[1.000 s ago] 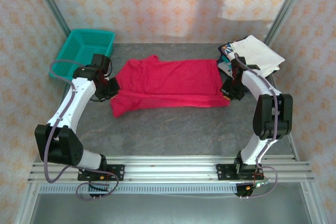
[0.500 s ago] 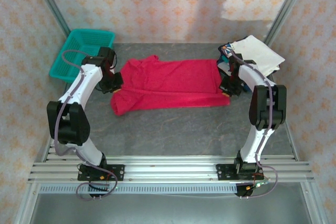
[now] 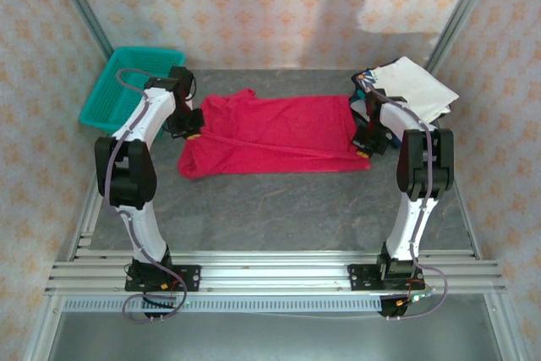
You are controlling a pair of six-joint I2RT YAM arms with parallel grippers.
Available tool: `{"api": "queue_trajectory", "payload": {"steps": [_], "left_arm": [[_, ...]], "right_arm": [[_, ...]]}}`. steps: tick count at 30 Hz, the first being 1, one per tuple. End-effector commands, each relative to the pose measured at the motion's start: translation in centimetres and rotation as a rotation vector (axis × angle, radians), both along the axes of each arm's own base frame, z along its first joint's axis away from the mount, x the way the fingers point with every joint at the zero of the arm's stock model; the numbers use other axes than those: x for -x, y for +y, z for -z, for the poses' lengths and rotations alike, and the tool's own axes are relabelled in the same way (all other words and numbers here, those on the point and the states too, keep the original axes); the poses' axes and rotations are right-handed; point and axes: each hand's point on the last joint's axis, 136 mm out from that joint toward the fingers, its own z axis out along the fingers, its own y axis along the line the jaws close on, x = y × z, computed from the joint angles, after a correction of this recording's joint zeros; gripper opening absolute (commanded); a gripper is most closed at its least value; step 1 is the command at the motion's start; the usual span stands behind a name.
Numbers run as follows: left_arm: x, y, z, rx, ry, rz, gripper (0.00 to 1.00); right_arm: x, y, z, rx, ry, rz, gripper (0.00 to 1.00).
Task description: Fold and stack the t-shirts
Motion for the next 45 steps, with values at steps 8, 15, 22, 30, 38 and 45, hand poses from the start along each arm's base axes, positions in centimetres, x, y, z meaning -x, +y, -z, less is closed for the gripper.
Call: {"api": "queue_trajectory", "payload": {"steps": [8,15,22,30,38,45], "left_arm": [[5.4,0.9,-3.3,-0.003,-0.052,-0.041,0.00],[11.6,-0.1,-7.0,0.083,-0.157,-0.108,0.00],[19.8,-0.5,-4.0,0.122,-0.068,-0.217,0.00],[24.5,-0.5,1.1,0.131,0.043,-0.320,0.00],[20.7,-0.2,0.3,0.089,0.034,-0.253,0.00],[17.4,0.5,0.0,0.035,0.036,-0.217,0.00]], "right_arm": [[-0.4,-1.2,-2.8,0.043,-0.052,0.007,0.02],[2.0,-0.8,-5.4,0.021,-0.085,0.012,0.02],[7.2,-0.1,-5.4,-0.024,-0.065,0.045,0.02],[11.9,0.2,-1.7,-0.047,0.017,0.059,0.02],[8.6,0.2,-2.0,-0.042,-0.010,0.041,0.02],[5.2,0.4,-2.9,-0.049,-0.037,0.025,0.02]]}}
